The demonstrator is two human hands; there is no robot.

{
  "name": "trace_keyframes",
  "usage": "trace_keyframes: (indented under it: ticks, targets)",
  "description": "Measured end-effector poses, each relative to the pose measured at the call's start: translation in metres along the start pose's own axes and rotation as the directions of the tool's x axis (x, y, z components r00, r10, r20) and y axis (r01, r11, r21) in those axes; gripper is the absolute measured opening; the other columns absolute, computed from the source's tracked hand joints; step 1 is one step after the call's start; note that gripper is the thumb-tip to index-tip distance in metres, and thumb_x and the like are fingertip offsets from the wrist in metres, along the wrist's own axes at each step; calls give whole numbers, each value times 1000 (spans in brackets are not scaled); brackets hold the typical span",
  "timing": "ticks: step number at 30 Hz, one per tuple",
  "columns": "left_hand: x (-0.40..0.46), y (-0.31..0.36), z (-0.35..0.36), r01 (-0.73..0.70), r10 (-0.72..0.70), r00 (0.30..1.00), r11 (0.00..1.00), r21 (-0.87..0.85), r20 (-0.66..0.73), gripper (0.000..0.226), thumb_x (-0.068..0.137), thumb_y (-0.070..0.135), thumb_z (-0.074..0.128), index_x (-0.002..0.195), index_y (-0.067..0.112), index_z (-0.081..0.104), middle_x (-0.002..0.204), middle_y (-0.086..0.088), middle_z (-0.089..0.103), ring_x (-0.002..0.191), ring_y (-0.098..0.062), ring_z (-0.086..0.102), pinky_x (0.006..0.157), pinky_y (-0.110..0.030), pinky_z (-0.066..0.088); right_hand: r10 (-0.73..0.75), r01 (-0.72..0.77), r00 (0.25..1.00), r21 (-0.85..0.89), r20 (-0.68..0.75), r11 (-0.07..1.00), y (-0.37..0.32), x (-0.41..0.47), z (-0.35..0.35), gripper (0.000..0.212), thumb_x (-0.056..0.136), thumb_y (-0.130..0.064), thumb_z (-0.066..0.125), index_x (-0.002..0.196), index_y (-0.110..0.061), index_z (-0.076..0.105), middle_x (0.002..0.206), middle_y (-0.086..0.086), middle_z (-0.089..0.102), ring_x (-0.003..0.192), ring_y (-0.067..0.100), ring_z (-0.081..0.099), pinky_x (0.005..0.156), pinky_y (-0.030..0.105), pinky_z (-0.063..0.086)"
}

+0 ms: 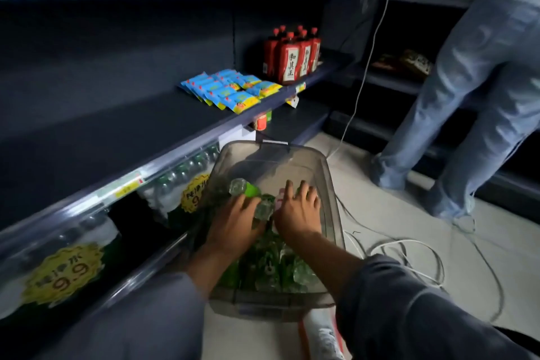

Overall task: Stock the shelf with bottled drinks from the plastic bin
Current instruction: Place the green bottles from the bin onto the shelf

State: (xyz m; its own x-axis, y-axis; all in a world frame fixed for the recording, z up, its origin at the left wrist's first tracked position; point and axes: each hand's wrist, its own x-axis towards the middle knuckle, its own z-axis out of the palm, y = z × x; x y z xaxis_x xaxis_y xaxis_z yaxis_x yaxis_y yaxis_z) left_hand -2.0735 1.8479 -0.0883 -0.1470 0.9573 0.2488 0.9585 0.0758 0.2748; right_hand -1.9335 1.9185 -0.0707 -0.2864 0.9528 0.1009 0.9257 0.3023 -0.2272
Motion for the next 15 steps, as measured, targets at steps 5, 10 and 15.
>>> trace_keyframes:
  ticks: [5,10,15]
  targets:
    - [28,28,71,-132,134,987,991,-35,85,64,90,67,34,137,27,53,129,2,58,120,-20,56,102,-36,46,1,2,999,-72,39,997,27,30,13,68,97,-37,50,153,-11,22,152,24,25,139,45,25,115,53,27]
    - [48,50,116,29,8,986,974,-226,164,74,79,69,39,142,29,42,135,0,55,122,-22,55,99,-42,50,-17,27,995,-107,99,994,54,58,25,71,95,-26,59,153,-9,22,152,22,24,138,42,27,113,49,35]
    - [54,61,152,167,-79,957,936,-309,279,68,86,68,48,136,22,51,126,0,65,113,-19,62,94,-36,52,-46,67,985,-123,169,990,61,79,31,52,95,-15,61,142,-8,41,140,20,36,128,37,41,104,46,48]
